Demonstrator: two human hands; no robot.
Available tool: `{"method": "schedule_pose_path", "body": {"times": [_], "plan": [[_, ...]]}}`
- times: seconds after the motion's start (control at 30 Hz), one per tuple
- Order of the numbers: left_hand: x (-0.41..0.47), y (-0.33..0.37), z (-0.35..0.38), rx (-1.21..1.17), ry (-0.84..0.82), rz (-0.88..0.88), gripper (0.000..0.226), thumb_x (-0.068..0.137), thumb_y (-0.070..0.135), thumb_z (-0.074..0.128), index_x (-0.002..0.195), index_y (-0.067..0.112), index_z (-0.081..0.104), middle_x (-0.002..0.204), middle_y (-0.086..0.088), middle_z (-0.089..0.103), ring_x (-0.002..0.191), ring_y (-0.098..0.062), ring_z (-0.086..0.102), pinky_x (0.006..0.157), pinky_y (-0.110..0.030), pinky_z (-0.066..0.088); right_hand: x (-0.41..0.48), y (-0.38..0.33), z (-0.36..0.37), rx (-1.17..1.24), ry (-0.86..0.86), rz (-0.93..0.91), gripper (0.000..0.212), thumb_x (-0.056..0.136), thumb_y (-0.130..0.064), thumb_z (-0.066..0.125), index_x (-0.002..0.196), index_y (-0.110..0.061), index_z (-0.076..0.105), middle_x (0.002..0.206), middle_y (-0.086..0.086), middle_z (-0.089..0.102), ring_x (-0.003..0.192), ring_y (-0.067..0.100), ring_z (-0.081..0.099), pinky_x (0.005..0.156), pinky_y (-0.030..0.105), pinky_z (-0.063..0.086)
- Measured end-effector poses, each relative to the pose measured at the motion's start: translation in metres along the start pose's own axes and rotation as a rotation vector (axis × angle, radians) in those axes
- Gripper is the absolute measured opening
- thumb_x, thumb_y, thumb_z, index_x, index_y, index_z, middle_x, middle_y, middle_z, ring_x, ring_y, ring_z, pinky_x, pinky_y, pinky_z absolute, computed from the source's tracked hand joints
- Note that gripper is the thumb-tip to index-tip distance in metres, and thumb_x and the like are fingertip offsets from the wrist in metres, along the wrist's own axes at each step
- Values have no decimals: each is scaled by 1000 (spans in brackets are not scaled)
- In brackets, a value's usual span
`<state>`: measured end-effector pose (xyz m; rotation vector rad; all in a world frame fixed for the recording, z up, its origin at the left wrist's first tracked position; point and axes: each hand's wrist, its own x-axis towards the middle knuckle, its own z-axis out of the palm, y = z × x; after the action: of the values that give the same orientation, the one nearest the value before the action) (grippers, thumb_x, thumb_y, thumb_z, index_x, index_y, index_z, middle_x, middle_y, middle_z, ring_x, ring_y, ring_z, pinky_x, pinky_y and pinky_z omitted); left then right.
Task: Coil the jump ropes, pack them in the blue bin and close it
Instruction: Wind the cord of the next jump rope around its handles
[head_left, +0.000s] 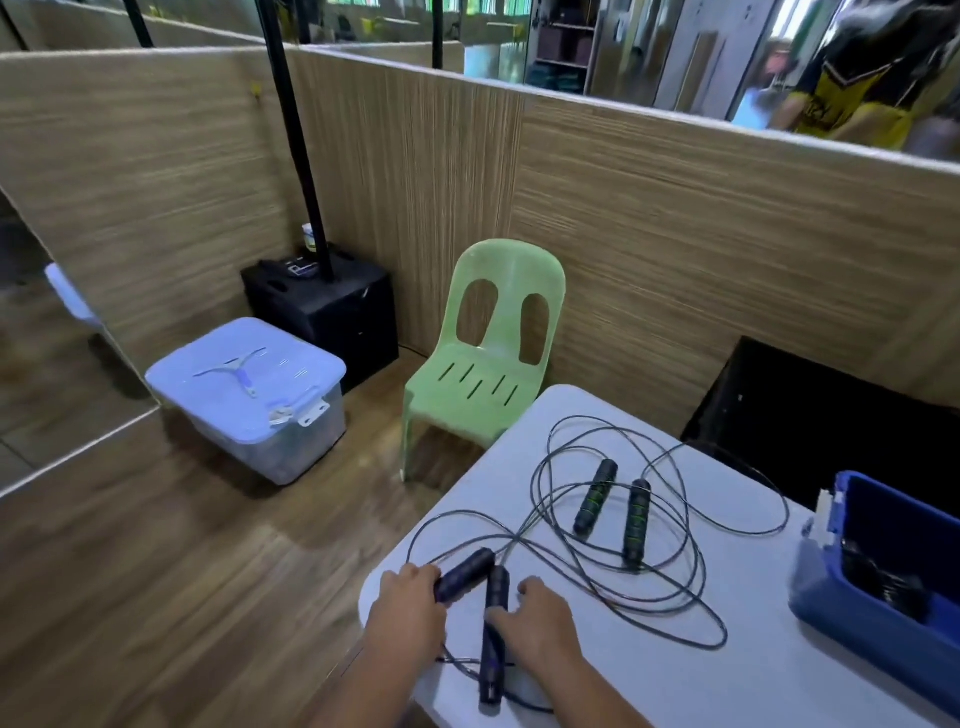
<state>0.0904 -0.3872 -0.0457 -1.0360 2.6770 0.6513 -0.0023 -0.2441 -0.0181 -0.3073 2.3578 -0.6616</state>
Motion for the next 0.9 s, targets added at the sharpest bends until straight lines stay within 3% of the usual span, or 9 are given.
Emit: {"method": "schedule_pose_path", "body": {"times": [0.13,0.23,0.4,0.5,0.63,0.7,0.8,0.9], "plan": [[3,1,6,-17,-11,-21,29,93,20,47,116,28,62,110,5,52,99,-18,39,86,-31,45,13,-1,2,9,-12,17,38,85,-42,72,102,-20,46,95,-3,55,81,15,55,63,26,41],[4,2,6,-6,-17,-13,27,93,21,48,115,28,63,114,5,54,95,-16,34,81,-27,41,20,0,5,57,-23,35,37,80,-36,75,105,-19,53,100,-2,62,85,15,62,67,27,47],[3,2,2,45,-24,-44,26,92,27,46,111,33,62,112,10,56,101,-18,51,80,-33,46,24,-3,5,107,-43,57,33,77,-28,75,103,-19,56,92,-6,63,76,7,60,57,21,44],[4,3,-1,20,-45,-91,25,86,30,47,103,34,65,101,10,60,95,-15,60,84,-36,51,25,-3,-1,116,-33,51,20,82,-28,69,97,-19,59,86,-8,62,72,3,55,54,17,38],[-4,8,-12,-231,-78,-92,15,83,35,59,89,29,71,72,9,66,69,-6,62,60,-23,44,22,-5,-11,281,-13,84,9,81,-24,66,76,-17,65,64,-8,63,59,7,56,50,17,40],[-10,9,-14,-460,-123,-98,9,85,32,66,84,29,74,70,8,71,65,-6,64,60,-22,48,20,-3,-13,371,-25,100,14,75,-23,67,63,-18,62,55,-7,60,56,13,55,57,22,44],[-19,11,-17,-843,-217,-114,12,91,18,72,85,20,82,84,-7,79,70,-13,70,69,-25,56,19,3,-12,487,-53,109,13,71,-25,65,60,-18,65,60,1,64,60,19,59,64,36,52],[-32,15,-21,-1105,-268,-145,16,95,10,69,92,15,85,88,-18,79,77,-23,71,70,-26,57,11,2,-14,602,-69,112,14,82,-19,64,70,-15,70,77,16,73,69,26,66,68,39,56]]}}
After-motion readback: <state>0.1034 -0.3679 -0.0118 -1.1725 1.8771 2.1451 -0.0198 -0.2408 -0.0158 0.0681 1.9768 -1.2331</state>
